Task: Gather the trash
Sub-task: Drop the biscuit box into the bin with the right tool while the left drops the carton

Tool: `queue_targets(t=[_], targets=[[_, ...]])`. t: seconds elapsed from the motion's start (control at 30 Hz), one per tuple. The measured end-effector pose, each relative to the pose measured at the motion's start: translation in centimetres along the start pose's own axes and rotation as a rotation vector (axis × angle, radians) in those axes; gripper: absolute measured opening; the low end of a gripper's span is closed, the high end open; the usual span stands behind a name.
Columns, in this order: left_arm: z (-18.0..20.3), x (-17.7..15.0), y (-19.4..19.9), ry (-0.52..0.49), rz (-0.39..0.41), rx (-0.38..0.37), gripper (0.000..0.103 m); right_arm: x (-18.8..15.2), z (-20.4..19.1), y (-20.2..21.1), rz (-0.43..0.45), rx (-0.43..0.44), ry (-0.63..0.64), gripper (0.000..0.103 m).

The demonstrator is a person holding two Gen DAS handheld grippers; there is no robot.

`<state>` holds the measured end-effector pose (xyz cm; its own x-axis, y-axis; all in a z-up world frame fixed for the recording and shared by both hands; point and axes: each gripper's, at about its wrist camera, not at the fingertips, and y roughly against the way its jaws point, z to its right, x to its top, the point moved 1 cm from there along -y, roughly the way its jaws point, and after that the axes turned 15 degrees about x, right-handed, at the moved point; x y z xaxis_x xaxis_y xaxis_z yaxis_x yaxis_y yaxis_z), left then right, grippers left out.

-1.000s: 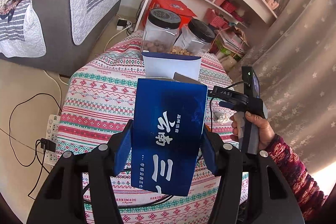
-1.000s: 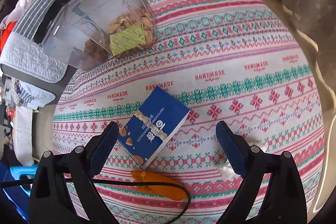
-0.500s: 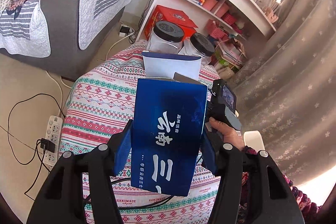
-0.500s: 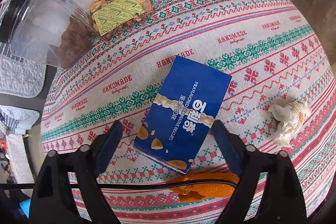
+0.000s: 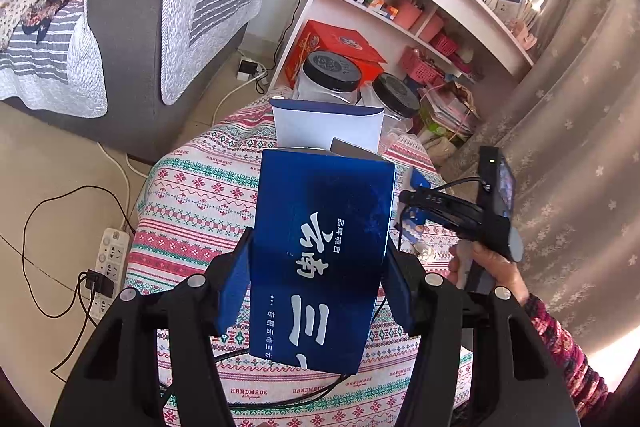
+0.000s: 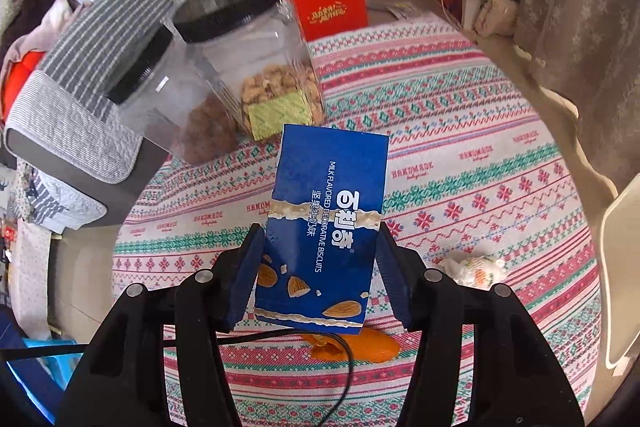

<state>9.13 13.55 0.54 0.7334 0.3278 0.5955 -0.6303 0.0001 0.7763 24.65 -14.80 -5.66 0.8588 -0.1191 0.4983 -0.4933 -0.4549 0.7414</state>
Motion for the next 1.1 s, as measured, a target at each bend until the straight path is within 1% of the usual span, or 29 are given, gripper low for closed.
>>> queue_targets(t=[0.1, 0.2, 0.3, 0.43, 0.53, 0.67, 0.77, 0.8, 0.87, 0.9, 0.93, 0.97, 1.03, 1.1], targets=[[0.4, 0.0, 0.0, -0.008, 0.018, 0.006, 0.058, 0.3, -0.2, 3.6, 0.070, 0.015, 0.028, 0.053], [0.8, 0.0, 0.0, -0.015, 0.039, 0.006, 0.058, -0.2, 0.4, 7.6, 0.149, 0.024, 0.032, 0.053], [1.2, 0.0, 0.1, -0.026, 0.061, 0.011, 0.058, -0.9, 1.3, 10.8, 0.229, -0.001, 0.033, 0.053], [1.9, -0.1, -0.2, -0.037, 0.071, 0.020, 0.058, -1.9, 4.3, 15.6, 0.332, -0.059, 0.017, 0.053], [2.6, -0.4, -0.4, -0.058, 0.079, 0.029, 0.058, -2.9, 7.2, 18.7, 0.385, -0.130, -0.014, 0.053], [4.2, -1.1, -0.7, -0.087, 0.082, 0.026, 0.058, -4.1, 12.1, 22.0, 0.437, -0.256, -0.081, 0.053], [6.1, -1.9, -1.0, -0.116, 0.084, 0.034, 0.058, -5.0, 16.4, 23.6, 0.435, -0.364, -0.137, 0.054], [6.8, -2.1, -1.0, -0.128, 0.088, 0.035, 0.058, -5.3, 17.8, 23.8, 0.418, -0.397, -0.151, 0.055], [8.3, -2.4, -0.9, -0.151, 0.092, 0.033, 0.058, -5.8, 20.6, 23.4, 0.352, -0.422, -0.188, 0.058], [9.3, -2.5, -0.8, -0.163, 0.094, 0.031, 0.058, -6.2, 21.8, 23.5, 0.345, -0.424, -0.215, 0.059], [10.3, -2.5, -0.8, -0.170, 0.093, 0.024, 0.058, -6.4, 22.8, 23.8, 0.345, -0.429, -0.233, 0.064], [11.5, -2.5, -0.8, -0.169, 0.089, 0.011, 0.058, -6.5, 23.4, 24.1, 0.350, -0.437, -0.242, 0.067], [14.2, -2.3, -0.8, -0.177, 0.077, -0.032, 0.058, -6.7, 24.1, 25.4, 0.397, -0.450, -0.248, 0.080], [17.8, -2.0, -0.7, -0.207, 0.071, -0.077, 0.058, -6.9, 24.4, 26.6, 0.443, -0.456, -0.237, 0.086]])
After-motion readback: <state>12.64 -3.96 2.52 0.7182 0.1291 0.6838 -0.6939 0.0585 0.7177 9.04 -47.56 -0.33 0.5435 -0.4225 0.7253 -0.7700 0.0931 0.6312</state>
